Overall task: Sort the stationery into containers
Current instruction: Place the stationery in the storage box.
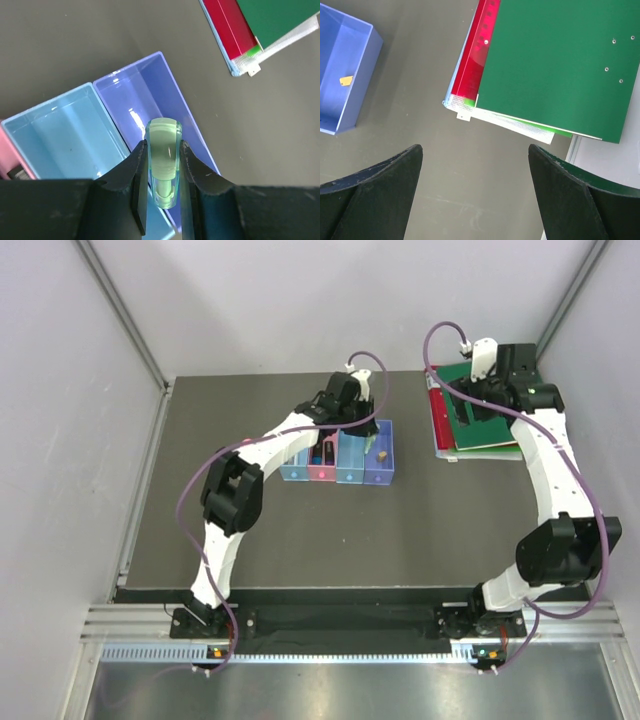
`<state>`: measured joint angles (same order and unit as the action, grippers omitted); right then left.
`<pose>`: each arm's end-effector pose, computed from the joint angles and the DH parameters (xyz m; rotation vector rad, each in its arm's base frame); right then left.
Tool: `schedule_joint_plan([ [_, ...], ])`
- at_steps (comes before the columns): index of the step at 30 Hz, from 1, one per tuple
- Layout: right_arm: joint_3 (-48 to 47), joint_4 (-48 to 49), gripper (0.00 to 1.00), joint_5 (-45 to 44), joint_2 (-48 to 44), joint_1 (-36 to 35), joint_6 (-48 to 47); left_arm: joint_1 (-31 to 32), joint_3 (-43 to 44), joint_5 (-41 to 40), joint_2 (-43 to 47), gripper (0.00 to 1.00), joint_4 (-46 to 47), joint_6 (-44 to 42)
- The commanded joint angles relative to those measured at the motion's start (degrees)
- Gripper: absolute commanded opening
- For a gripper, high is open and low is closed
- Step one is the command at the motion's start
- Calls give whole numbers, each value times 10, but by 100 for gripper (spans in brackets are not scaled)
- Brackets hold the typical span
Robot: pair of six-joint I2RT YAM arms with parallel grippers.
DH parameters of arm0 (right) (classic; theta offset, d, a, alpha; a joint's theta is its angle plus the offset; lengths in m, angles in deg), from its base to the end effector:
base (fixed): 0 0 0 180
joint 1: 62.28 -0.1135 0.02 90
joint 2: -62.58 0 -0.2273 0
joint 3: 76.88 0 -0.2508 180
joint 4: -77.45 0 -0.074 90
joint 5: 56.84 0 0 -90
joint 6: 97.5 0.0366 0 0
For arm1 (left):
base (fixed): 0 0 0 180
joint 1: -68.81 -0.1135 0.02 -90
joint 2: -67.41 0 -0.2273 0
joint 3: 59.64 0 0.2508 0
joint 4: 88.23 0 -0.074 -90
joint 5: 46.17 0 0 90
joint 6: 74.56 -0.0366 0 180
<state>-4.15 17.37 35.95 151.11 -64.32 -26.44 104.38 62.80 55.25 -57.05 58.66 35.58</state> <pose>0.3344 0.0137 0.3483 -0.4423 2.2501 -0.0971 0.3936 -0.2904 0.2288 0.4219 2.2358 -0.7520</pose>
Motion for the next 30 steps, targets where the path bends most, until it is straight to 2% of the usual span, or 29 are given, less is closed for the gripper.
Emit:
schedule_joint_plan([
  [1, 13, 20, 87, -4, -34, 10, -5, -1, 31, -7, -19, 0, 68, 22],
  [8, 18, 22, 87, -2, -36, 13, -6, 0, 42, -16, -45, 0, 82, 29],
  [9, 21, 22, 87, -2, -37, 12, -6, 0, 43, -18, -48, 3, 81, 29],
  [10, 21, 23, 87, -2, -38, 12, -5, 0, 43, -18, -49, 12, 80, 29],
  [15, 26, 26, 87, -1, -42, 13, -5, 0, 45, -20, -46, 21, 78, 24],
  [16, 26, 26, 87, 2, -43, 13, -5, 0, 46, -20, -45, 30, 78, 24],
  [17, 26, 26, 87, 2, -44, 13, -3, 0, 46, -20, -43, 36, 78, 22],
  [23, 27, 25, 87, 7, -51, 13, 0, 0, 54, -18, -34, 58, 71, 12],
  [26, 30, 24, 87, 9, -59, 13, 1, -1, 60, -19, -31, 62, 66, 10],
  [30, 33, 21, 87, 11, -71, 13, 2, -9, 80, -25, -6, 62, 35, -10],
])
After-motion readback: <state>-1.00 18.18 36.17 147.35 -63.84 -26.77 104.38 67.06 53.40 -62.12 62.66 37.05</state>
